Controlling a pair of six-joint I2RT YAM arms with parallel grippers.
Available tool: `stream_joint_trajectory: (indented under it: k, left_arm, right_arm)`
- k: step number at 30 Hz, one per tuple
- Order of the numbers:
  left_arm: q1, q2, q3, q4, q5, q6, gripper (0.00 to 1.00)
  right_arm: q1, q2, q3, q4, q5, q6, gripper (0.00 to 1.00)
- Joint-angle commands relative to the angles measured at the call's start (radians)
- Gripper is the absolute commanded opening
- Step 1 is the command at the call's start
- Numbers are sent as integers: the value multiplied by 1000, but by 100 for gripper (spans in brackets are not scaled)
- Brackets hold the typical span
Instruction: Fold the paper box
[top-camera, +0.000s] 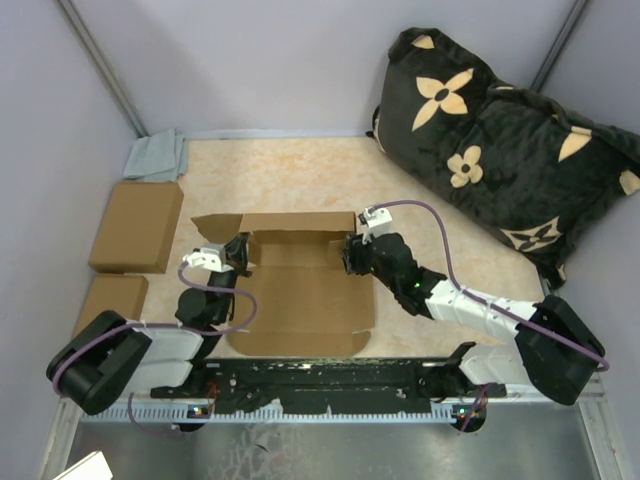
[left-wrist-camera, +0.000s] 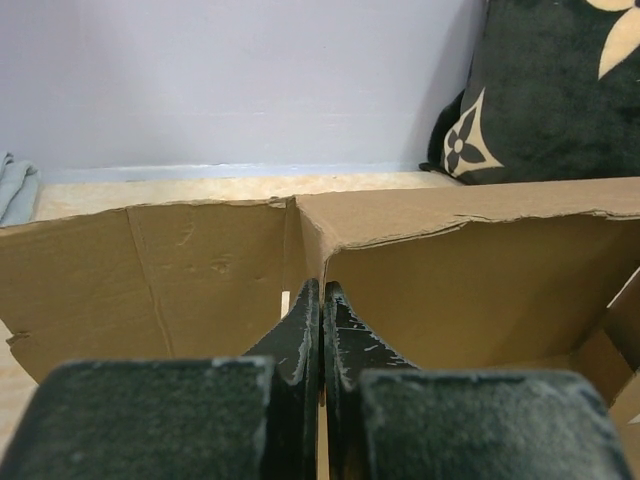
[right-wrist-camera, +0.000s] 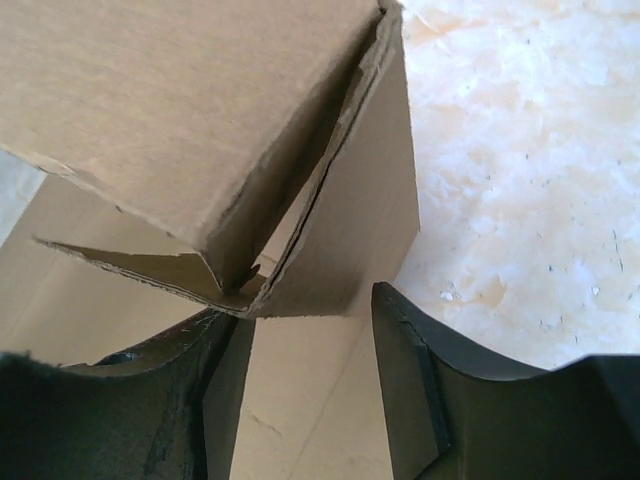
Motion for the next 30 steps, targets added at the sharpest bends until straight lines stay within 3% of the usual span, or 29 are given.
stream_joint_trajectory:
  k: [1, 15, 24, 26, 30]
  left_arm:
    - [-8, 21, -53, 104, 13, -26, 0]
    - [-10, -41, -19, -49, 14, -72, 0]
    - [-13, -50, 11, -115, 33, -97, 0]
    - [-13, -59, 22, -150, 36, -111, 0]
    - [-16, -76, 37, -204, 34, -111, 0]
  right_arm:
    - [5, -4, 26, 143, -7, -24, 50]
    - [5, 57, 77, 110, 55, -68, 55]
    - [5, 116, 39, 314, 90, -170, 57]
    - [5, 128, 14, 393, 71, -199, 52]
    - [5, 160, 11, 458, 86, -214, 21]
